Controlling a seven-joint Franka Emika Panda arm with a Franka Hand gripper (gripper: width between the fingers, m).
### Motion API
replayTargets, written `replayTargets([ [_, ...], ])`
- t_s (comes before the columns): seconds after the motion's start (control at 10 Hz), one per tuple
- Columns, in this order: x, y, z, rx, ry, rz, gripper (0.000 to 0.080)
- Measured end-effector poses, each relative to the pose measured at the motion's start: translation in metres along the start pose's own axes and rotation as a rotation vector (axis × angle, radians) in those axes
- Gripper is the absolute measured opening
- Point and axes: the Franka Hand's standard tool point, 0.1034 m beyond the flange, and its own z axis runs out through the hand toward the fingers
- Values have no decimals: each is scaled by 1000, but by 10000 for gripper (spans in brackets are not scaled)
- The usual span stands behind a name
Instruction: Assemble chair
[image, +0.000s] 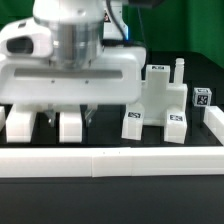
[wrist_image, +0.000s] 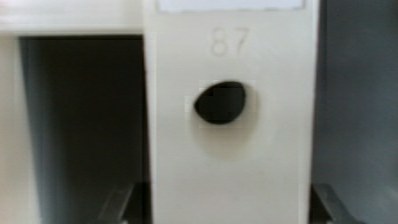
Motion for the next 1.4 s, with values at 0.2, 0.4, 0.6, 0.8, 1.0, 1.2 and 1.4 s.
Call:
replayTargets([
  [0.2, -5, -3, -38, 26, -6, 5, 284],
  [0.4, -3, -8, -59, 37, 12, 8, 284],
  [0.6, -4, -7, -53, 38, 4, 13, 284],
  [0.8, -7, -6, -50, 49, -12, 47, 284],
  [1.0, -17, -6, -49, 81, -46, 192, 284],
  [1.2, -33, -22, -61, 96, -53, 298, 284],
  [1.4, -35, -52, -81, 99, -37, 327, 284],
])
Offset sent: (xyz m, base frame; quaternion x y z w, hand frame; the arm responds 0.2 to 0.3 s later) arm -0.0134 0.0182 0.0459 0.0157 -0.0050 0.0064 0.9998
